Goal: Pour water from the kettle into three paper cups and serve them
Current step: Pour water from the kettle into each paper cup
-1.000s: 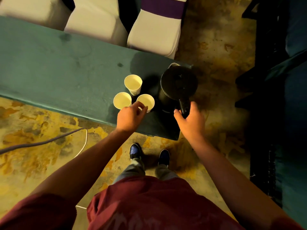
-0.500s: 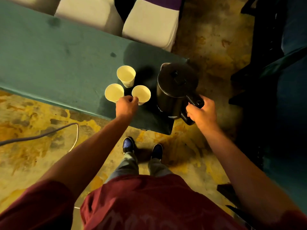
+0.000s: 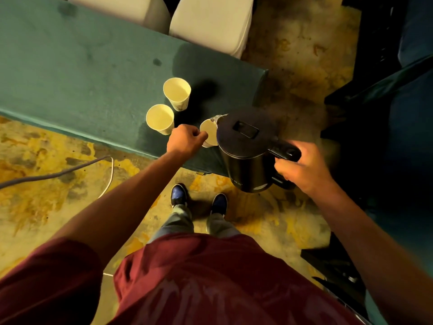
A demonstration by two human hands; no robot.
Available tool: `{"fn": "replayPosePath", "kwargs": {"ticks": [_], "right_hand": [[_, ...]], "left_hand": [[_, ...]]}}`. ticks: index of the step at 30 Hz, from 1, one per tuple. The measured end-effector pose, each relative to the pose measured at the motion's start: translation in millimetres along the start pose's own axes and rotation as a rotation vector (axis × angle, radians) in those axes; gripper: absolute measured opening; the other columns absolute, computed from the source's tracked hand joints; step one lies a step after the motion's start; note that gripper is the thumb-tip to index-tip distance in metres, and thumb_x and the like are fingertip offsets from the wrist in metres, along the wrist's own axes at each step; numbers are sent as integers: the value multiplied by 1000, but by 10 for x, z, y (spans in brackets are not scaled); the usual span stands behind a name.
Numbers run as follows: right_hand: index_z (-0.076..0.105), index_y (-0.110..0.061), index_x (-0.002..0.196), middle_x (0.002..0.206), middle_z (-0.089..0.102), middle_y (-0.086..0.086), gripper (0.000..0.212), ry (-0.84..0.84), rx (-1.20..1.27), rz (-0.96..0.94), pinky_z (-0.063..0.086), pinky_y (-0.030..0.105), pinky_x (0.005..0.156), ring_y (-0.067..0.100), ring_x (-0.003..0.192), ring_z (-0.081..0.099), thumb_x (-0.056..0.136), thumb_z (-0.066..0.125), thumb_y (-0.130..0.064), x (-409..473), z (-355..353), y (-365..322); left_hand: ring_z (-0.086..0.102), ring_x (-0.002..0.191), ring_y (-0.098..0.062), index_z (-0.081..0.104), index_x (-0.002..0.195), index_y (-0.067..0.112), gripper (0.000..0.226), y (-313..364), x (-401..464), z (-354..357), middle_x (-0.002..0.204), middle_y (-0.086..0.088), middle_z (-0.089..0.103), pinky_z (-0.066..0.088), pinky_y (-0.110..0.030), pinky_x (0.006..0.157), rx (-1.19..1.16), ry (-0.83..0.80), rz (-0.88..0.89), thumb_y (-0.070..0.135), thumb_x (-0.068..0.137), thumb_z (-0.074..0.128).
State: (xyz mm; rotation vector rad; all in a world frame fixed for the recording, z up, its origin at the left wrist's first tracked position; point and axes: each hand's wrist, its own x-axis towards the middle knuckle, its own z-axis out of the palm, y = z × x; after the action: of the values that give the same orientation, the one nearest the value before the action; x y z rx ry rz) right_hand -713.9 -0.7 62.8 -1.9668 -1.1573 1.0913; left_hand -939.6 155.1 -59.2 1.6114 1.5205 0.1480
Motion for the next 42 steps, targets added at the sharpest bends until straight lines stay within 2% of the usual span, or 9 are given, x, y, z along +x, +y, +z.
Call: {"fn": "replayPosePath", "kwargs": {"ticks": [3,11,16,19,23,26,32,38,42], "right_hand": [[58,-17,64,51,54,-11,5,-9,-11,24,38,26,52,11,50,49,64,63,-19,-21,-35,24],[55,-18,59,48,50,-10,12,-30,-52,64,38,31,52,13,48,47,65,64,-19,-59,-68,78],[55,-15,61,49,51,-9,11,-60,-75,63,39,32,53,16,50,49,64,64,-21,-50,-78,114],[55,-9,64,50,50,-5,16,-73,-77,68,40,36,53,19,50,48,66,64,-21,-28,-78,107],[55,-5,67,52,49,0,20,-82,-64,81,40,38,53,22,51,48,67,65,-22,-2,-51,102],[53,-3,67,53,49,2,22,-92,-85,89,39,39,53,22,51,48,66,65,-23,18,-48,73],[52,-9,61,51,50,1,20,-102,-138,82,40,39,53,21,51,48,64,64,-25,38,-34,36],[52,-11,60,50,49,0,19,-98,-124,108,39,38,53,20,50,48,64,64,-24,19,-22,-8],[51,-21,56,48,48,-6,16,-118,-98,130,39,38,52,18,47,46,65,64,-24,14,-15,-20]], "left_hand": [[51,55,-15,65,71,13,26,-2,7,-2,66,-4,59,37,-23,50,20,-6,3,29,91,62],[49,53,-10,64,73,13,26,-19,20,17,65,-2,57,36,-22,49,17,-15,18,28,94,60],[54,59,-15,65,78,13,24,-35,8,28,71,-4,60,40,-24,52,27,-24,43,28,95,59],[59,66,-21,63,77,14,26,-62,16,13,74,-7,62,49,-32,60,15,-17,57,28,97,54],[59,70,-23,60,77,15,28,-127,-1,22,78,-8,63,45,-31,62,15,-34,76,28,100,50],[63,73,-29,60,78,16,29,-186,12,21,80,-10,66,51,-39,66,-6,-31,79,31,100,49],[61,67,-27,58,76,14,36,-230,-2,20,75,-10,64,55,-50,68,-81,-48,78,37,101,47],[60,63,-24,56,76,14,37,-263,-5,6,71,-7,61,56,-49,67,-95,-53,68,37,103,47],[58,62,-20,52,71,21,37,-252,-17,12,67,-2,58,54,-46,67,-72,-48,71,36,103,46]]}}
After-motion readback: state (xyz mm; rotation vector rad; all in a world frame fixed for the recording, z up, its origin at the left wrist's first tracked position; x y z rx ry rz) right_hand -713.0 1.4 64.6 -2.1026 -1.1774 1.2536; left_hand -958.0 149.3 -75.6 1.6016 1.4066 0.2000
